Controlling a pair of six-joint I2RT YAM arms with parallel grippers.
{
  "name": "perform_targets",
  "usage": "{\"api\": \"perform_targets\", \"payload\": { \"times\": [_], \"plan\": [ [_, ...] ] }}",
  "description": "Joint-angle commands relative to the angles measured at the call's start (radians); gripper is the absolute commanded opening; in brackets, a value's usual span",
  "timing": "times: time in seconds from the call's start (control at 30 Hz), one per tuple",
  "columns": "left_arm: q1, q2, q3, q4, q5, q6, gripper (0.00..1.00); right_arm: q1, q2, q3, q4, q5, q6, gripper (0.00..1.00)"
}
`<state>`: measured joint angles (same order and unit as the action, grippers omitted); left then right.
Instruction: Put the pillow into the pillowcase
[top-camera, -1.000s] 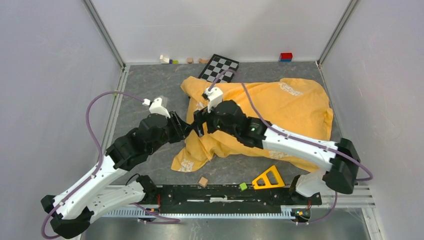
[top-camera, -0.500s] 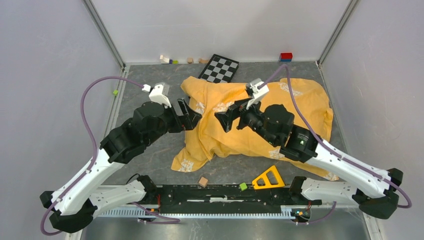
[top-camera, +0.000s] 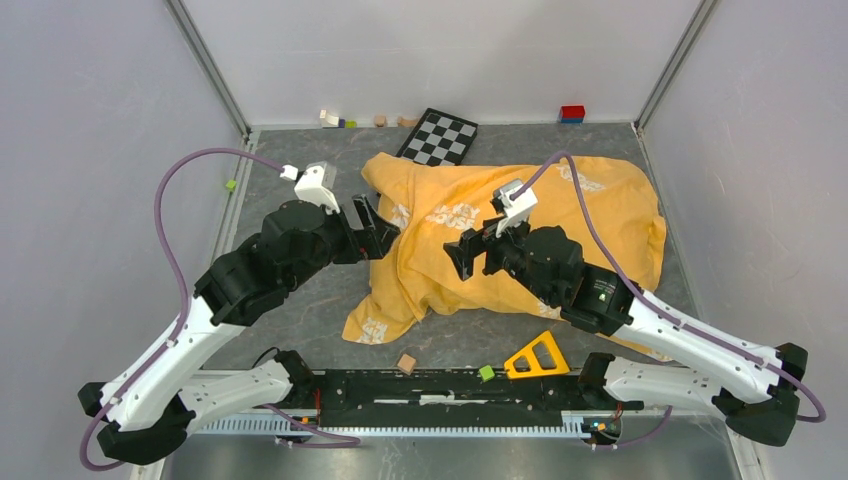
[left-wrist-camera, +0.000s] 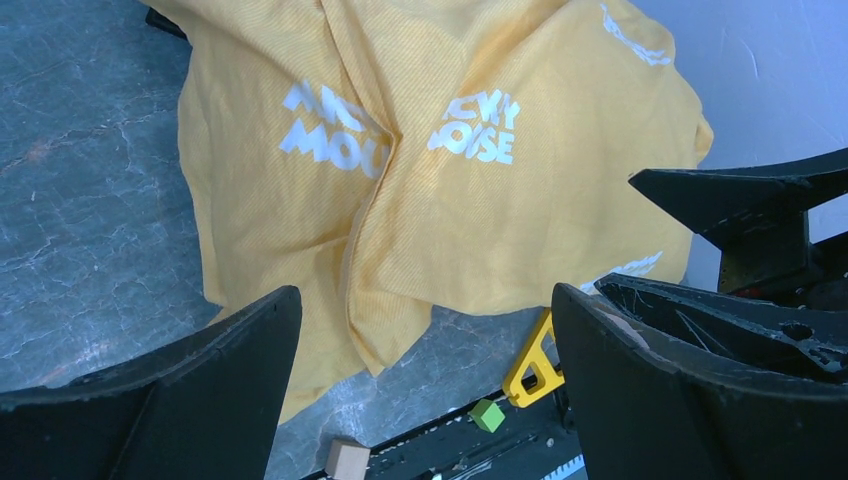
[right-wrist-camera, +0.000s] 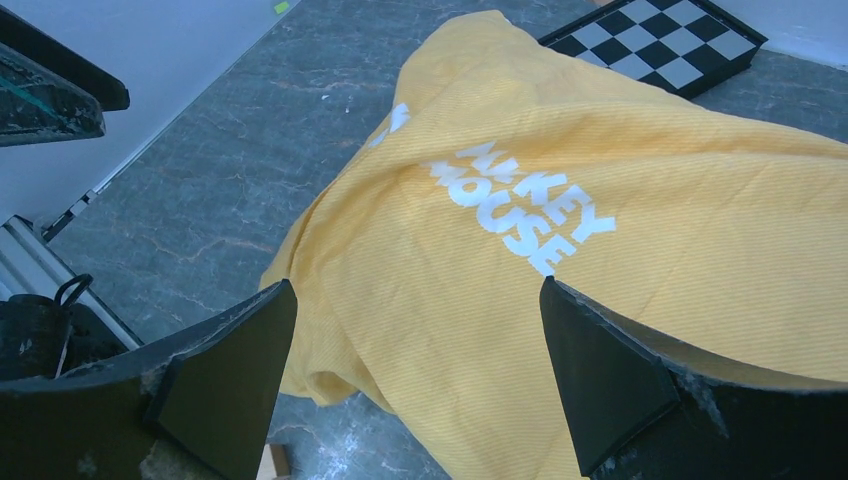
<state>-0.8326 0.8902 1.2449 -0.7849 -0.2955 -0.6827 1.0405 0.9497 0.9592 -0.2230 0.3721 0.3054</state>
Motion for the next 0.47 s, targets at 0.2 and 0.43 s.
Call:
{"api": "perform_targets", "payload": {
  "times": [0.2,0.43],
  "plan": [
    [0.001,0.0,-0.002,-0.002,-0.043,0.041,1.0,0.003,-0.021,0.006,0.037,0.031,-0.024,0.98],
    [0.001,-0.007,-0.019,-0.004,-0.053,0.045,1.0,0.002,-0.013,-0.005,0.045,0.03,-0.016,0.98]
  ]
}}
